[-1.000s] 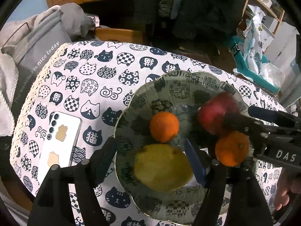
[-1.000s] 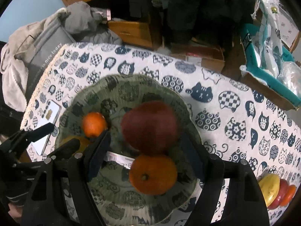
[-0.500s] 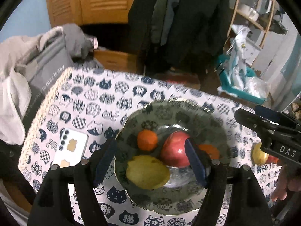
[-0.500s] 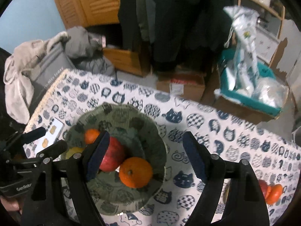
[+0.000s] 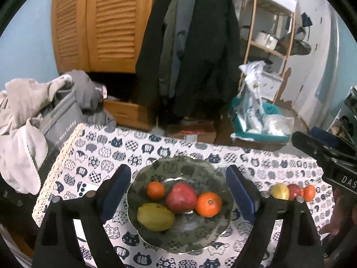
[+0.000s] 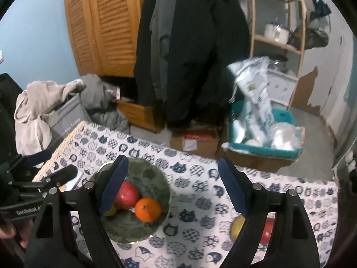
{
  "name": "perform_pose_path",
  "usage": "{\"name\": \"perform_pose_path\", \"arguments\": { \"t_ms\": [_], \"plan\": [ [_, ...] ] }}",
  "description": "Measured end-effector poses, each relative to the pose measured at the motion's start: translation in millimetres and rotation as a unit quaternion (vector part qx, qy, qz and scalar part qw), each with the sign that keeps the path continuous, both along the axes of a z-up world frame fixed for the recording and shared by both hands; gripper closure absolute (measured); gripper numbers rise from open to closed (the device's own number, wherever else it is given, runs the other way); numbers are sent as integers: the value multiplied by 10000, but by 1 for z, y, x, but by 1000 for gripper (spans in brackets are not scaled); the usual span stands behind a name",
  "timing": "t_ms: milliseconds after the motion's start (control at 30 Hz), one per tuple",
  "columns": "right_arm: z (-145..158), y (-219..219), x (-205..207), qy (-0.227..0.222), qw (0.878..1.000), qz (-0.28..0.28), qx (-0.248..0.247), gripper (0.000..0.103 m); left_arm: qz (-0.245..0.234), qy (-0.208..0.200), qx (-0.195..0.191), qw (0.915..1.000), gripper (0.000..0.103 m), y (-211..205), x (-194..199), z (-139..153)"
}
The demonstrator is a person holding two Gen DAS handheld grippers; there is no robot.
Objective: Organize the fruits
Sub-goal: 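Lift both open grippers out of the bowl toward the remaining fruit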
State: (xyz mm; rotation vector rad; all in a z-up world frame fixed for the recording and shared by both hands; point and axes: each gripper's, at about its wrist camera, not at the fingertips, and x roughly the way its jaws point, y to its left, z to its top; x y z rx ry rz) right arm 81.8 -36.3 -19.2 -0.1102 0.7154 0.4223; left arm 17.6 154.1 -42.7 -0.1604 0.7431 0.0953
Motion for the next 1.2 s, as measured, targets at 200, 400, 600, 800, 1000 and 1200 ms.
{"name": "perform_pose_path", "arguments": {
  "t_ms": [200, 400, 600, 800, 1000, 1200],
  "plan": [
    [36, -32, -30, -475, 9988, -155, 12, 20, -73, -297, 73, 9995, 8, -14, -16, 28],
    [68, -64, -53, -839, 9960, -292, -2, 16, -188, -539, 143, 9983, 4, -30, -25, 52],
    [82, -95, -71, -1007, 9940, -420, -33, 16, -339, -789, 196, 9961, 2, -50, -33, 70],
    [90, -128, -82, -1040, 9924, -660, -16, 15, -491, -873, 177, 9948, 0, -69, -32, 79],
    [90, -164, -87, -1066, 9893, -992, -48, 15, -690, -803, 245, 9941, 0, -93, -26, 76],
    [88, -197, -89, -1027, 9861, -1298, -120, 15, -919, -677, 205, 9933, 0, -116, -18, 72]
  ]
}}
